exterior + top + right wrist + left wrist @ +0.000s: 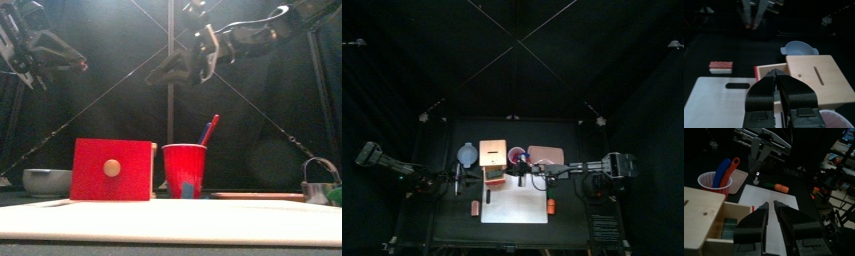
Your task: Open drawer
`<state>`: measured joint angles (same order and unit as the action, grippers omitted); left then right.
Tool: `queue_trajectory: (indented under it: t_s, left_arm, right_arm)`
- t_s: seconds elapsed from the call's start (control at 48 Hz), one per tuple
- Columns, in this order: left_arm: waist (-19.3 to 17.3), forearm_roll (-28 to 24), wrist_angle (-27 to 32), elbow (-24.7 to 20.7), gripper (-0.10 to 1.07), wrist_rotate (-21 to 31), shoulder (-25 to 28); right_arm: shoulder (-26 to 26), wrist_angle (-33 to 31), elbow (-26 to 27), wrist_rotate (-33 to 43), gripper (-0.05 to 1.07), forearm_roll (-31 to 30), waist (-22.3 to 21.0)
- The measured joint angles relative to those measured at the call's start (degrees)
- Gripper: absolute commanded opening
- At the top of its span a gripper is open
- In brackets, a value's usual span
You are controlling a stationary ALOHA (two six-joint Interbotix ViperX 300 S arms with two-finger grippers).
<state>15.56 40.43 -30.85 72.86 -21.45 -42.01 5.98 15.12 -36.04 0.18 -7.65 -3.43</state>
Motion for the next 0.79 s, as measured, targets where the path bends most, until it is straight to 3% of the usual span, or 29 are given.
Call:
queue_trajectory:
  t_s: [0.188,0.417,0.792]
  left_arm:
    - [-1.4,-2.0,3.0,0.0,0.60,-2.3,-0.5]
    - [-2.5,-5.4,3.7,0.0,0.60,-2.3,-0.6]
    - [-5.5,-5.8,4.7,0.0,0.60,-2.5,-0.6]
  right_arm:
    - [6.8,3.5,-8.2,-0.1,0.03,0.4,1.0]
    - [11.9,5.4,-13.9,-0.1,0.03,0.4,1.1]
    - [12.7,5.5,-16.3,-0.1,0.03,0.4,1.1]
